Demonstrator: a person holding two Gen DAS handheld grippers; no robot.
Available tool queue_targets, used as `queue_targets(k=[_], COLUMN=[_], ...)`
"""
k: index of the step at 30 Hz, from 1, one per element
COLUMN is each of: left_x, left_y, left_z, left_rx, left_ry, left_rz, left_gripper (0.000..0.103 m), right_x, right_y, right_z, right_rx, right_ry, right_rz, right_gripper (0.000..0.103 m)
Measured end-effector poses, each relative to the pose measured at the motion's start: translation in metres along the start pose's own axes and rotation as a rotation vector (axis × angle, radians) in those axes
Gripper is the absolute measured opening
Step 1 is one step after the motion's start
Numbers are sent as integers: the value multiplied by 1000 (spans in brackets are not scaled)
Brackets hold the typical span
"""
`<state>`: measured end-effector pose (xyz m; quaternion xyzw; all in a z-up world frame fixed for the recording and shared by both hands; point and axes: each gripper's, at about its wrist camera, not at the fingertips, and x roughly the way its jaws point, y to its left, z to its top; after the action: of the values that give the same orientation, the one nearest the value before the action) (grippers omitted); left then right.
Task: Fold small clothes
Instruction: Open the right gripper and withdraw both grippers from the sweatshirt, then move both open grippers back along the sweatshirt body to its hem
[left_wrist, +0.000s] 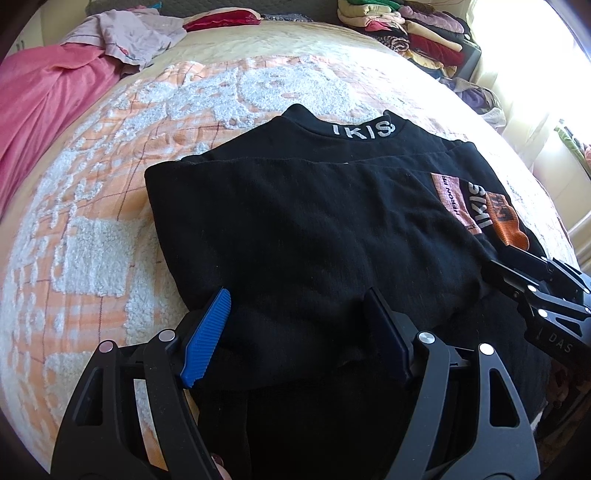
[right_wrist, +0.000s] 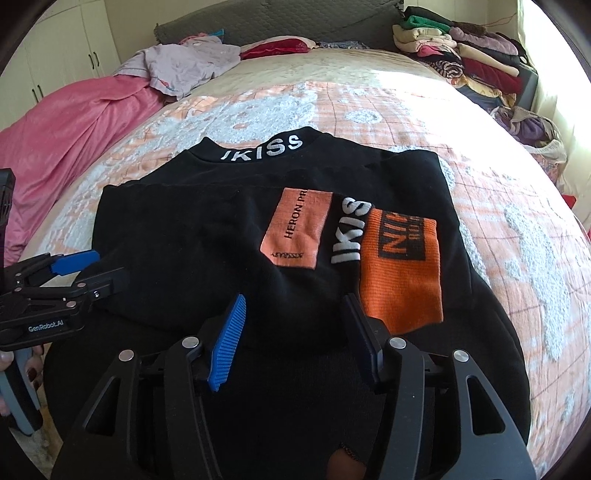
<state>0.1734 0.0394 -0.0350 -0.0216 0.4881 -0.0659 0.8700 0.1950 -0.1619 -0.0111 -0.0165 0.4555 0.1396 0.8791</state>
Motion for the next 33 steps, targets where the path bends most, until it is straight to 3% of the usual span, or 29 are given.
queue_targets(k=[12,16,24,26,29,33], left_x=[-7,-10,-17,-20,-27,-37], left_y=[-3,-3,-1,-1,0,3], left_z=[-9,-11,-18,-19,-20,-21], left_rx=[4,-5,-20,-24,-36,-63], left_ry=[-3,-4,-5,-11,-24,-38], left_rz=[25,28,31,30,21,8], left_gripper=[67,67,67,67,67,76], right_x=[-27,-36,-49,-52,-57,-64], right_y=[0,0,-1,-2,-2,-2], right_z=[-13,-15,-18,-18,-19,-19], right_rx=[30,39,50,53,59,71], right_ry=[-42,-59,-78,-85,-96,-114], right_rz=[11,13,14,16,16,6], right_gripper=[63,73,76,85,86,92])
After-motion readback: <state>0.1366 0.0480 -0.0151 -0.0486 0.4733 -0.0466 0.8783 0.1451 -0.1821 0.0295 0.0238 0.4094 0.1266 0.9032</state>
